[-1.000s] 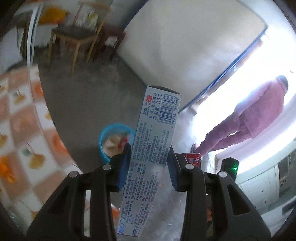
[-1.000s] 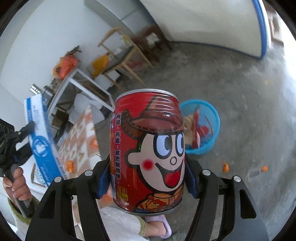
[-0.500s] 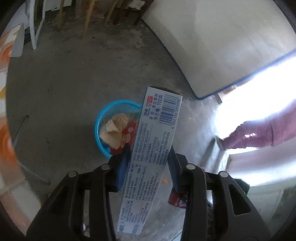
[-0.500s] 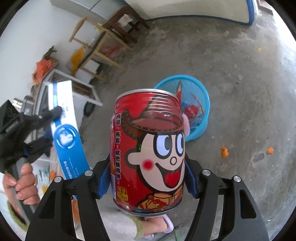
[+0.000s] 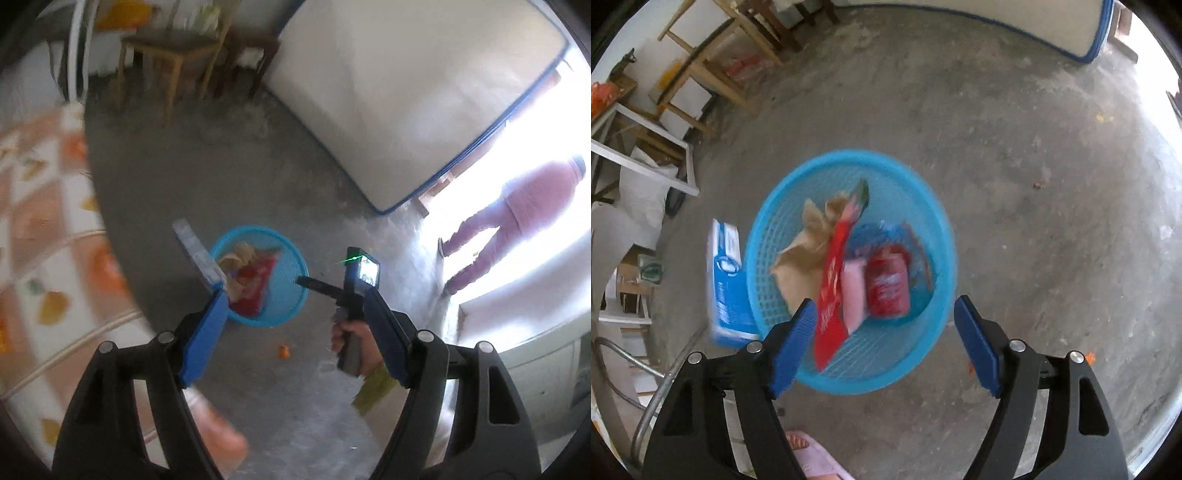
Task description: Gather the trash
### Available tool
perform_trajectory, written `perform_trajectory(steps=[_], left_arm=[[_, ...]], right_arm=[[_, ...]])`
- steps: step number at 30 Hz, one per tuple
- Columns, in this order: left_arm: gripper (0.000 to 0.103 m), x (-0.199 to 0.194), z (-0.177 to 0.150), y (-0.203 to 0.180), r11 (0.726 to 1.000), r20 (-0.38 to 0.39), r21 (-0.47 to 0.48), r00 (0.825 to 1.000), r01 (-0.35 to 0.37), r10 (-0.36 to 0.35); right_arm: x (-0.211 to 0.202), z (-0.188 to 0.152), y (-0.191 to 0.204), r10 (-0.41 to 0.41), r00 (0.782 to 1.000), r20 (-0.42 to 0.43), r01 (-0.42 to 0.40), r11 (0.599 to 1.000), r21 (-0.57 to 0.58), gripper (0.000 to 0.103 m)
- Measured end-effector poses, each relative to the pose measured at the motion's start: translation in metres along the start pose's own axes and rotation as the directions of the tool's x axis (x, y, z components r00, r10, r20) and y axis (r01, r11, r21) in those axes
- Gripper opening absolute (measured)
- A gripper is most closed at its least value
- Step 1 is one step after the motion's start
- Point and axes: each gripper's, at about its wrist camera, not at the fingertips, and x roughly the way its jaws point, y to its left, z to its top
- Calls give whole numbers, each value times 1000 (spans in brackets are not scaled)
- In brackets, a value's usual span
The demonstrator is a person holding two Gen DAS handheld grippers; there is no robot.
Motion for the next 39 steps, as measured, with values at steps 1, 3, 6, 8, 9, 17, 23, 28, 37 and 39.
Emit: perform_trajectory(steps=[1, 3, 6, 8, 9, 17, 23, 28, 37, 39], left_arm=[[72, -17, -9, 5, 1000, 34, -7, 999, 9, -9], [72, -47, -26, 13, 1000, 85, -11, 996, 9, -8], [72, -85, -48, 25, 1000, 155, 0, 988, 0, 0], [72, -102, -56, 30, 1000, 189, 4, 982, -13, 12], [72, -115, -64, 35, 1000, 205, 1, 979, -24, 23], [75, -180, -97, 75, 989, 283, -21, 948, -144, 144], [79, -226, -116, 112, 972, 331, -114, 915, -204, 231], [84, -288, -134, 139, 936, 421, -198, 837, -292, 350], [94, -355, -154, 217, 787, 428, -479, 680, -388, 595], [94, -359, -158, 238, 741, 399, -548, 657, -389, 639]], right_arm=[[-4, 0, 0, 5, 1000, 13, -5, 1000, -2, 74], [-18, -7, -2, 9, 999, 49, -8, 1000, -22, 74], [-40, -11, 6, 25, 995, 94, -18, 997, -73, 74], [-52, -11, 13, 51, 993, 107, -39, 994, -104, 74], [-60, -15, 16, 75, 991, 112, -60, 990, -125, 74], [-82, -47, 98, 319, 948, -14, -309, 903, -300, 74], [-28, -51, 195, 340, 915, -217, -399, 840, -367, 74], [66, -44, 285, 170, 919, -355, -320, 848, -422, 74], [267, -51, 350, -126, 910, -395, -115, 839, -533, 74], [299, -63, 350, -176, 908, -379, -78, 819, -568, 74]])
